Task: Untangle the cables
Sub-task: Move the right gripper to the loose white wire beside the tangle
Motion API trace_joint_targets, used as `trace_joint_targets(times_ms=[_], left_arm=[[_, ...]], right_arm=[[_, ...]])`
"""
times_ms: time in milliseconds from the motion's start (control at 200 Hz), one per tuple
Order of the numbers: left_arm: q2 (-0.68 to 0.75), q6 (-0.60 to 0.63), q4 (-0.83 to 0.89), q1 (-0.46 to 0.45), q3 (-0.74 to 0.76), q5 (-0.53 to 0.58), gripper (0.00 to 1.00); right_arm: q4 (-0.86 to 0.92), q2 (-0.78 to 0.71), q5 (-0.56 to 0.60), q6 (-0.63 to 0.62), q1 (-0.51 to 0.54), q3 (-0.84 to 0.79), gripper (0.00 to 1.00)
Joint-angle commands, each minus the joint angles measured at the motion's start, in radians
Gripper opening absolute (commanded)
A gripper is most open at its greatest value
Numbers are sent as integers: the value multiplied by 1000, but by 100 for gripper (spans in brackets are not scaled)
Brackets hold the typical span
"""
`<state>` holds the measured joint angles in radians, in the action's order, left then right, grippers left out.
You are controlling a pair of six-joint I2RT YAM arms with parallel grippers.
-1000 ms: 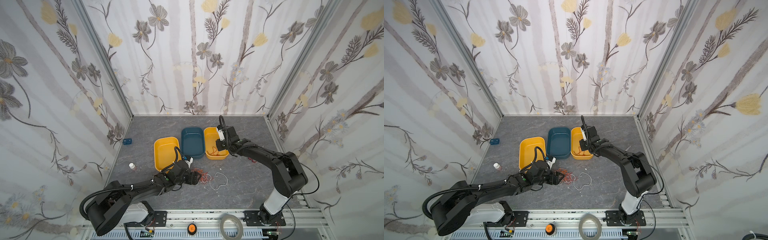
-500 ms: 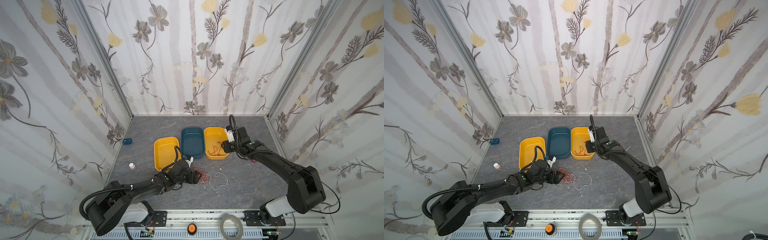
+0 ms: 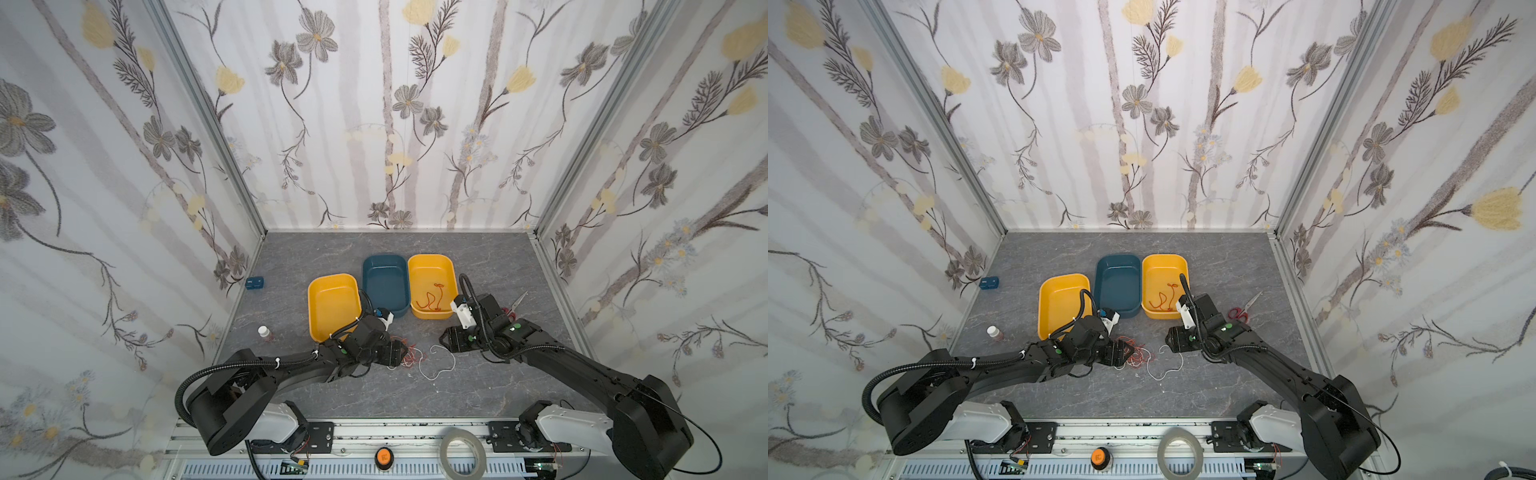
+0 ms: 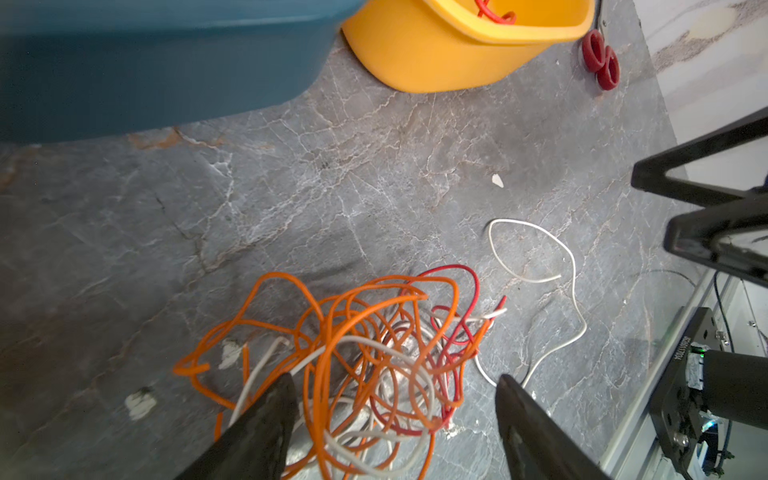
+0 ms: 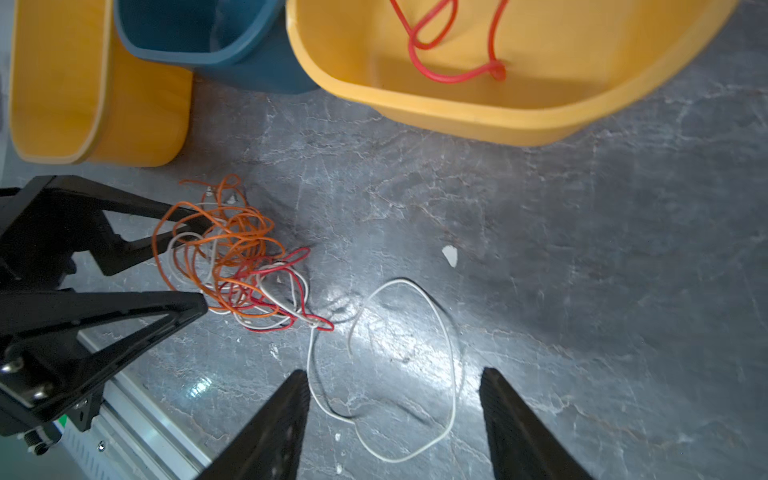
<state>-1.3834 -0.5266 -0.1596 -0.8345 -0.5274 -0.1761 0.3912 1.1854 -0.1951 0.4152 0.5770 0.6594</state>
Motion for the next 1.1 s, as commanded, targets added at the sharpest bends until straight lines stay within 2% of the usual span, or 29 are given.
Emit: trace_joint_targets(times_ms=[0, 165, 310, 475, 630, 784, 1094], left_arm=[[-24, 1, 0, -6, -19, 19, 74], [-48, -4, -4, -10, -29, 17, 71], [-52, -7, -9, -9, -30, 16, 67], [-62, -7, -16, -10, -28, 12, 59], [-66, -7, -18, -10, -26, 12, 48], [-52, -10, -5, -8, -17, 34, 27], [-18, -10, 27, -1, -7, 59, 18]], right_arm=[[32, -8, 73, 71, 13, -46, 67], [-58, 46, 30, 98, 19, -113, 64], [-161, 91, -12, 147, 21, -142, 53], [-217, 113, -2, 165, 27, -158, 29], [-214, 97, 19, 163, 26, -153, 12], [-143, -5, 112, 147, 26, -142, 0], [68, -230, 390, 96, -1, -79, 0]])
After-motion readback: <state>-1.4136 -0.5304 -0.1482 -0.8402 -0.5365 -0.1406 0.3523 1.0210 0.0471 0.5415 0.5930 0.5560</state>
